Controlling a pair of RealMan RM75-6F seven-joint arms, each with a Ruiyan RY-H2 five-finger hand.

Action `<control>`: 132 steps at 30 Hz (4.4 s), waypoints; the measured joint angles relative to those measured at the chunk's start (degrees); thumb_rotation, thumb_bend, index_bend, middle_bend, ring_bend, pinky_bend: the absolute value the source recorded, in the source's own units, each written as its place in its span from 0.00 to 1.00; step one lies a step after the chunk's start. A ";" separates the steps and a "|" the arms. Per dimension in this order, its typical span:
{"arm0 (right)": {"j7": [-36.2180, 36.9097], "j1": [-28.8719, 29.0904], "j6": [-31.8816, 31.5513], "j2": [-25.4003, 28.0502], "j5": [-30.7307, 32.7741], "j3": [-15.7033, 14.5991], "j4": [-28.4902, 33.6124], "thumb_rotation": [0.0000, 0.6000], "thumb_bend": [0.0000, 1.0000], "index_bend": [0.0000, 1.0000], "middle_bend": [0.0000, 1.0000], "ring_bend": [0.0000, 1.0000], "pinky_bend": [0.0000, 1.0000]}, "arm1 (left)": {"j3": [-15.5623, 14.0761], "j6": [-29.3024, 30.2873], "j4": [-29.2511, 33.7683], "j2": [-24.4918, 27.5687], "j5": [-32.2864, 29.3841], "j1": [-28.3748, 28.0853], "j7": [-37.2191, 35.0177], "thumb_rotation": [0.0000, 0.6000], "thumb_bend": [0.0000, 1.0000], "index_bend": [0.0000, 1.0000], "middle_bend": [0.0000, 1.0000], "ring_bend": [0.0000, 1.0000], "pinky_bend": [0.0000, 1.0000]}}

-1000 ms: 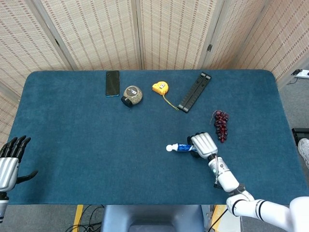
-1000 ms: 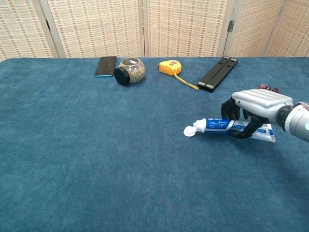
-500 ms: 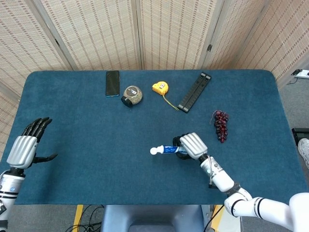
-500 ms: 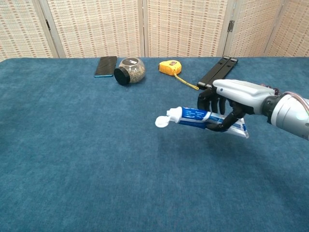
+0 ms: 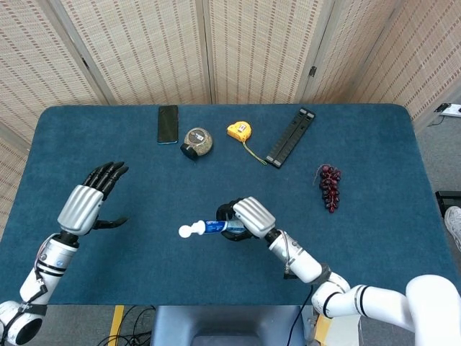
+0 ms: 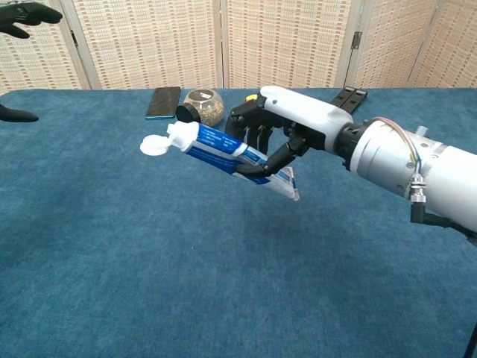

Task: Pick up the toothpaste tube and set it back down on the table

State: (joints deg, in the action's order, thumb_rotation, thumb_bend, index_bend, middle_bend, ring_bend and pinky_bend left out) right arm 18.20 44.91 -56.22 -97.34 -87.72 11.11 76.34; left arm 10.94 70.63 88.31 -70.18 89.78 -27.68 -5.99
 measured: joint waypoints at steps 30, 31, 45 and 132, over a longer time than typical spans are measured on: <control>4.72 4.37 -1.60 -6.75 3.06 2.40 -5.09 1.00 0.56 0.66 0.64 0.50 0.47 | -1.61 0.42 3.06 -7.81 1.36 -5.49 0.35 1.00 0.14 0.00 0.05 0.04 0.14; 4.54 4.39 -1.69 -6.85 3.04 2.32 -5.01 1.00 0.56 0.66 0.64 0.50 0.47 | -1.59 0.50 3.11 -8.00 1.32 -5.57 0.37 1.00 0.14 0.00 0.05 0.04 0.14; 2.38 4.58 -0.15 -6.17 4.00 1.08 -4.38 1.00 0.57 0.68 0.66 0.51 0.47 | -1.40 0.52 4.56 -8.01 0.76 -6.71 2.36 1.00 0.14 0.00 0.05 0.04 0.14; -0.96 8.41 0.88 -10.30 11.23 7.96 2.60 1.00 0.66 0.77 0.75 0.58 0.47 | -1.79 -4.39 7.64 -7.61 -0.64 -12.81 2.12 0.00 0.00 0.00 0.04 0.02 0.13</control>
State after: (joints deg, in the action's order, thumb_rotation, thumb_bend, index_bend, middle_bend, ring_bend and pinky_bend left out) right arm 17.24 53.32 -55.34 -107.64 -76.49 19.07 78.94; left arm 9.16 66.23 95.95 -77.79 89.14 -40.49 -3.88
